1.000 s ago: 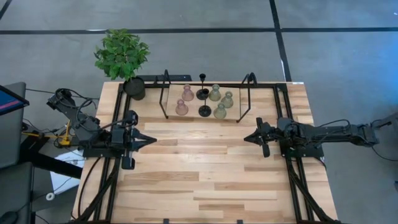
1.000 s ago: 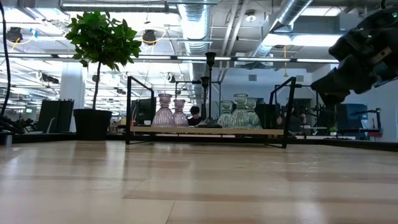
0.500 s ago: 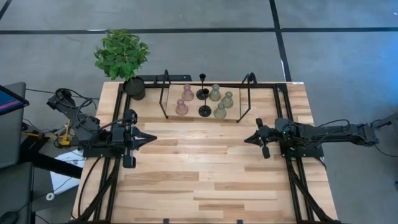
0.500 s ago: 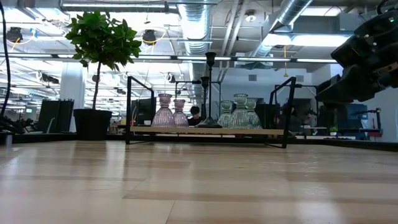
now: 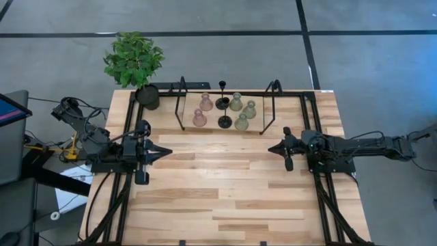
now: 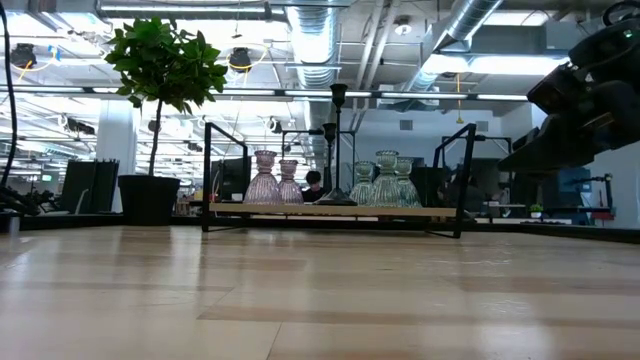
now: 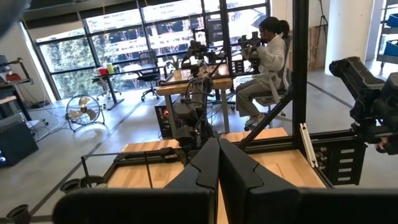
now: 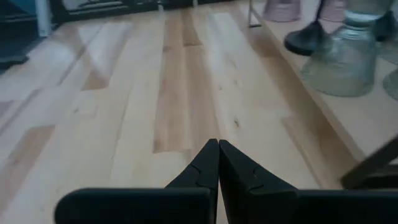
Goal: Pick & Place candle stick holders
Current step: Return to Home Position
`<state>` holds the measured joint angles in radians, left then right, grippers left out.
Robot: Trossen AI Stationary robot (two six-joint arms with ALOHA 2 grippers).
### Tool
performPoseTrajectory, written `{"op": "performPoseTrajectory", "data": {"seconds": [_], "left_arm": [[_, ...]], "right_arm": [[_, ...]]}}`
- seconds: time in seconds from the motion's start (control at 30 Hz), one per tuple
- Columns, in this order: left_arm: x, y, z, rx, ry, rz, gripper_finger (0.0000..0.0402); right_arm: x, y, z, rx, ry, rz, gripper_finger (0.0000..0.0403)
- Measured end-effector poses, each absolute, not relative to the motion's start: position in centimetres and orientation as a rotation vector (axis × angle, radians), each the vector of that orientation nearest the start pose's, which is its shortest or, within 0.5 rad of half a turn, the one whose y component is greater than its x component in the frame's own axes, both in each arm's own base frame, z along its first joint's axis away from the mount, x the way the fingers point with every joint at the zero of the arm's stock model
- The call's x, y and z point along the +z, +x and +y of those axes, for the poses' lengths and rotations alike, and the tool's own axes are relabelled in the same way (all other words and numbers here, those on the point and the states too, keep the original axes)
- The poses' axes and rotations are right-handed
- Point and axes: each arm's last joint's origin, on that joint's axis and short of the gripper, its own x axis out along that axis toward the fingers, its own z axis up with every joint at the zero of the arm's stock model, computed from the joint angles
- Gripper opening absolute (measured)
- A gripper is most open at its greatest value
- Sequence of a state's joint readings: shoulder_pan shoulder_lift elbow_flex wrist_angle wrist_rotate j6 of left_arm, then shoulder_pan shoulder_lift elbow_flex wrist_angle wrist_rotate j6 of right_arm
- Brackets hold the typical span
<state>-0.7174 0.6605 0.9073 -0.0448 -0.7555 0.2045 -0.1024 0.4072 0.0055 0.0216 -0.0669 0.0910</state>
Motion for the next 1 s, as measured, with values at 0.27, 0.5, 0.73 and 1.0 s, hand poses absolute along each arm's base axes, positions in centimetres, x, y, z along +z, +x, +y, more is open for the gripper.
{"op": "performPoseTrajectory", "data": {"seconds": [0.27,0.5,0.73,1.0], "left_arm": [[40.13,10.46,-6.49,0.053,0.069,-0.145,0.0005],[40.13,10.47,-6.50,0.053,0.069,-0.145,0.0005],[40.12,10.49,-6.52,0.053,0.075,-0.144,0.0005],[40.11,10.52,-6.54,0.053,0.078,-0.143,0.0005]], "right_arm": [[13.09,11.53,-1.27,-0.117,0.136,0.382,0.0000],[13.08,11.53,-1.26,-0.124,0.179,0.379,0.0000],[13.09,11.53,-1.25,-0.122,0.182,0.379,0.0000],[13.80,11.30,-1.23,-0.116,0.178,0.303,0.0000]]}}
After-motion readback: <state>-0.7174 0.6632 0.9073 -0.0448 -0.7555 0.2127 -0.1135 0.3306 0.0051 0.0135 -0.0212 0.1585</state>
